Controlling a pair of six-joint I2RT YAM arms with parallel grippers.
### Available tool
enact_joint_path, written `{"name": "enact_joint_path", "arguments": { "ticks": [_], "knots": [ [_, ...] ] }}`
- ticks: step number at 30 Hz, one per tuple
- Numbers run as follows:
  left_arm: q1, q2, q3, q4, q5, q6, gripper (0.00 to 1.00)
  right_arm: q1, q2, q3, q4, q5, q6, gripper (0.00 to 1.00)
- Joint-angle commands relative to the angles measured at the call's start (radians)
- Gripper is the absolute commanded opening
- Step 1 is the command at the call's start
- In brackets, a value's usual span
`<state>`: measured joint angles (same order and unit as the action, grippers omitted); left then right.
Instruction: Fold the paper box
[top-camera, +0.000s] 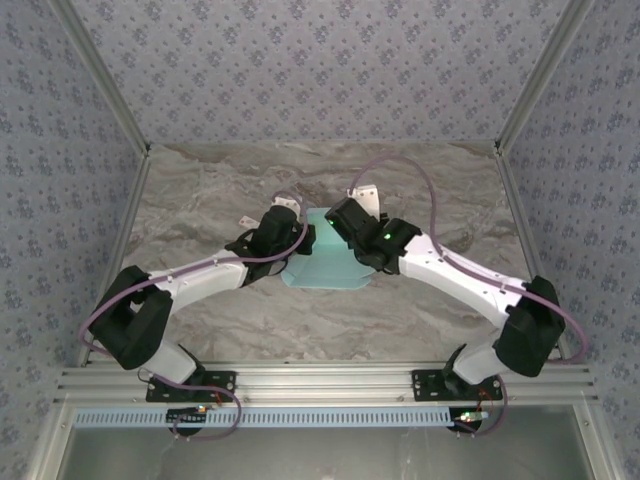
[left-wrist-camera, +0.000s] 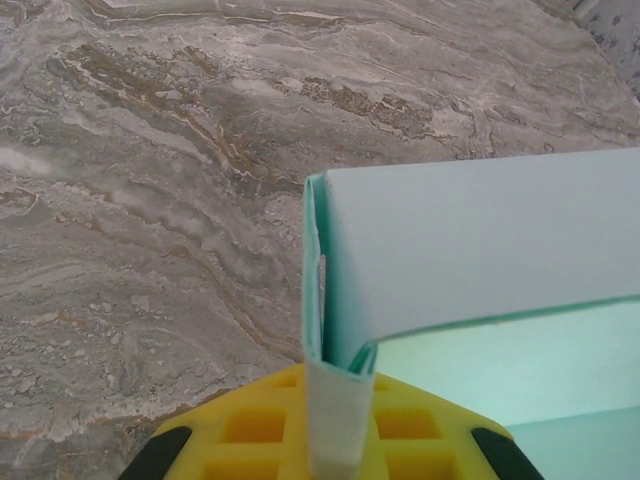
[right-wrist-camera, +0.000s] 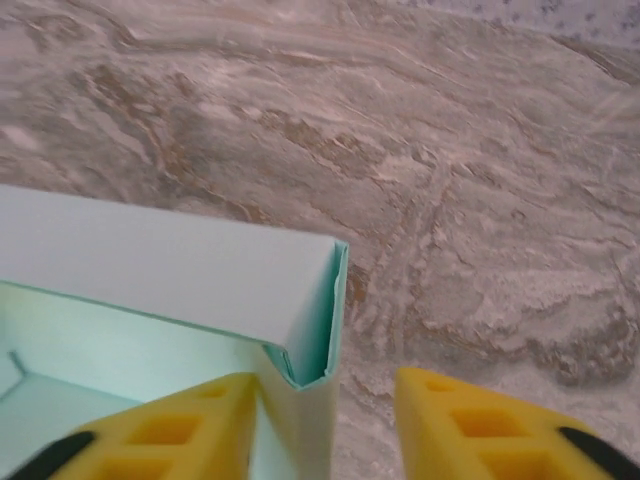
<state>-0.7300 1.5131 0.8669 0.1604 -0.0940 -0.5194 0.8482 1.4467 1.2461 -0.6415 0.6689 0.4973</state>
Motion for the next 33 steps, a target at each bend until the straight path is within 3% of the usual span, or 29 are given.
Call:
{"name": "enact_joint_path", "arguments": {
  "ticks": [1, 10, 13, 18, 21, 27, 33],
  "knots": [
    [-0.006, 0.005, 0.005, -0.02, 0.0, 0.025, 0.03, -0.014, -0.059, -0.009, 0.036, -0.081, -0.024, 0.51],
    [-0.006, -0.008, -0.002, -0.023, -0.01, 0.029, 0.03, -0.07, -0.139, -0.092, 0.08, -0.272, -0.074, 0.55],
    [-0.006, -0.013, -0.002, -0.025, -0.008, 0.028, 0.02, -0.103, -0.189, -0.157, 0.141, -0.408, -0.144, 0.58],
    [-0.006, -0.01, 0.003, -0.03, -0.009, 0.032, 0.03, -0.146, -0.322, -0.218, 0.149, -0.503, -0.232, 0.65],
    [-0.005, -0.007, 0.004, -0.029, -0.009, 0.032, 0.03, -0.223, -0.418, -0.266, 0.152, -0.586, -0.256, 0.68],
    [-0.006, -0.001, 0.012, -0.029, -0.002, 0.03, 0.03, -0.464, -0.495, -0.407, 0.243, -0.869, -0.28, 0.63],
    [-0.006, -0.009, 0.02, -0.042, 0.001, 0.035, 0.03, -0.535, -0.395, -0.482, 0.402, -1.064, -0.278, 0.54]
  ]
}}
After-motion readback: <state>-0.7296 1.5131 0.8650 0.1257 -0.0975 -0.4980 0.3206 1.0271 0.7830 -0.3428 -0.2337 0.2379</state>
